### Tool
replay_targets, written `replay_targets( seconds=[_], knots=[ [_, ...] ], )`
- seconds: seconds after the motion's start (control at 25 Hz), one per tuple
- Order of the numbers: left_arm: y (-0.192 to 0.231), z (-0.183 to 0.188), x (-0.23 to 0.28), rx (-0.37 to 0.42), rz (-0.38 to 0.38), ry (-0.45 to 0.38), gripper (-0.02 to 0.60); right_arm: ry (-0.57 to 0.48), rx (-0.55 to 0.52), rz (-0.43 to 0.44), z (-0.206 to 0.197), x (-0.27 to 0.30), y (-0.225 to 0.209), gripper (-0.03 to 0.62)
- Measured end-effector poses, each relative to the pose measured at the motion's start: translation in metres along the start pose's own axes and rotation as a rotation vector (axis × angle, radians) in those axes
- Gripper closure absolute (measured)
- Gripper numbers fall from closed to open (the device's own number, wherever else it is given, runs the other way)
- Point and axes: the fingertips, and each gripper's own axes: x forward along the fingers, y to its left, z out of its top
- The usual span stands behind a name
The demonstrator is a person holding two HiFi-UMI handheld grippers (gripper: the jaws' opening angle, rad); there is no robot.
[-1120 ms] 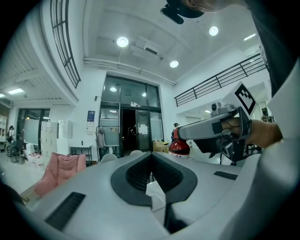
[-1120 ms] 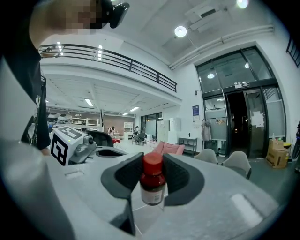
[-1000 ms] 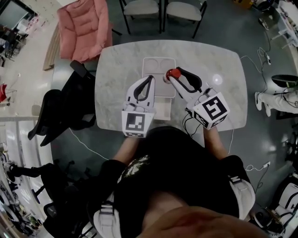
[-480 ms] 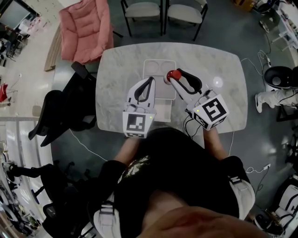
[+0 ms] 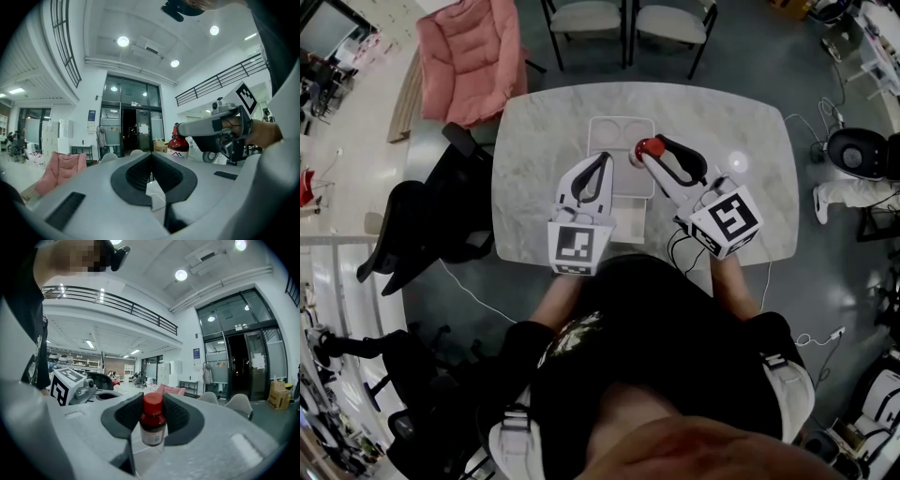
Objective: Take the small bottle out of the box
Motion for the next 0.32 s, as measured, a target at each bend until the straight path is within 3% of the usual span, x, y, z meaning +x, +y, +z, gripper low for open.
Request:
replay_targets(
  seconds=[0.32],
  knots=[
    [-0.0007, -0.0005, 0.0031, 0.004, -0.004, -0.004, 0.568, -0.001, -0.009, -0.001, -0.0015, 0.0013, -0.0026, 0.473]
  ],
)
